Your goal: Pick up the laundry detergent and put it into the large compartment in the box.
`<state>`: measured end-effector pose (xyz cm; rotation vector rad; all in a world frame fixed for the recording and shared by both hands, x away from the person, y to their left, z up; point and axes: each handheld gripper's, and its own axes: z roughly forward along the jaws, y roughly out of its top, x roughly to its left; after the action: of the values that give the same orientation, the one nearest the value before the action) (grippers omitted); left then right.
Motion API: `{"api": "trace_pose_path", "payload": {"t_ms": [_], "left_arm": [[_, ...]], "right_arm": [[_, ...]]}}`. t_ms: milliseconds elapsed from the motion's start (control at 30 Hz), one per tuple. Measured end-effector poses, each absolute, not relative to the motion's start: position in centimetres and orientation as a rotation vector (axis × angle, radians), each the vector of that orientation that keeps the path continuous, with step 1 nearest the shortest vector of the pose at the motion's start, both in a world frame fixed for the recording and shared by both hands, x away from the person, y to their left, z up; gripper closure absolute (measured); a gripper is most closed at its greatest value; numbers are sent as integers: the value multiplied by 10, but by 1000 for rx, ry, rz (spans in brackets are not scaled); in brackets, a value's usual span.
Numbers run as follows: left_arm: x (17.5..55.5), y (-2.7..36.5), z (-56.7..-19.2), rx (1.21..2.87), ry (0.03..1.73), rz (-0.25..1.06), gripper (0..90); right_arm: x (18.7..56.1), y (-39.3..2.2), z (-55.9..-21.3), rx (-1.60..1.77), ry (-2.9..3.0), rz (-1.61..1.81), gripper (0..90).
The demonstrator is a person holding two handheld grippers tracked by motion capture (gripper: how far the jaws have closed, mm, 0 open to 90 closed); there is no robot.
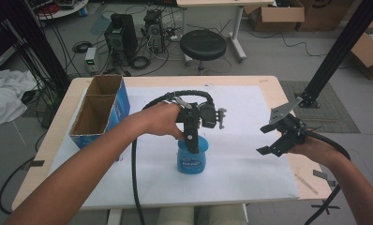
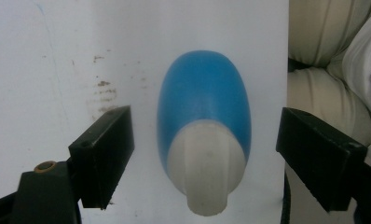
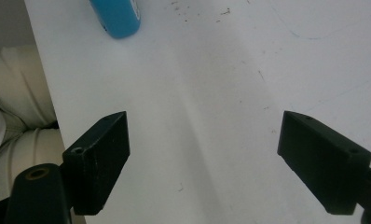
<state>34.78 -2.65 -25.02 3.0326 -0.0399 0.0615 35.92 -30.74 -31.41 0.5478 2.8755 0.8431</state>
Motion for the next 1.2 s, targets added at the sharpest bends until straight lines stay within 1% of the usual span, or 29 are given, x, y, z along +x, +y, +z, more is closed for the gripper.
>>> {"api": "trace_pose_path", "payload": {"t_ms": [200,633,1033,1200], "left_arm": [[347,-26,-263,3046,-45,63,198],[349,-26,-277,3062,-43,65,199],[351,-28,-281,3072,-50,75,206],[350,-27,-282,3074,-58,75,222]], "right_arm": [[360,-306,-314,545,2878,841,165],[360,-305,-315,542,2879,842,166],[360,-307,-316,549,2874,851,167],[360,-306,-316,538,2875,853,167]]}}
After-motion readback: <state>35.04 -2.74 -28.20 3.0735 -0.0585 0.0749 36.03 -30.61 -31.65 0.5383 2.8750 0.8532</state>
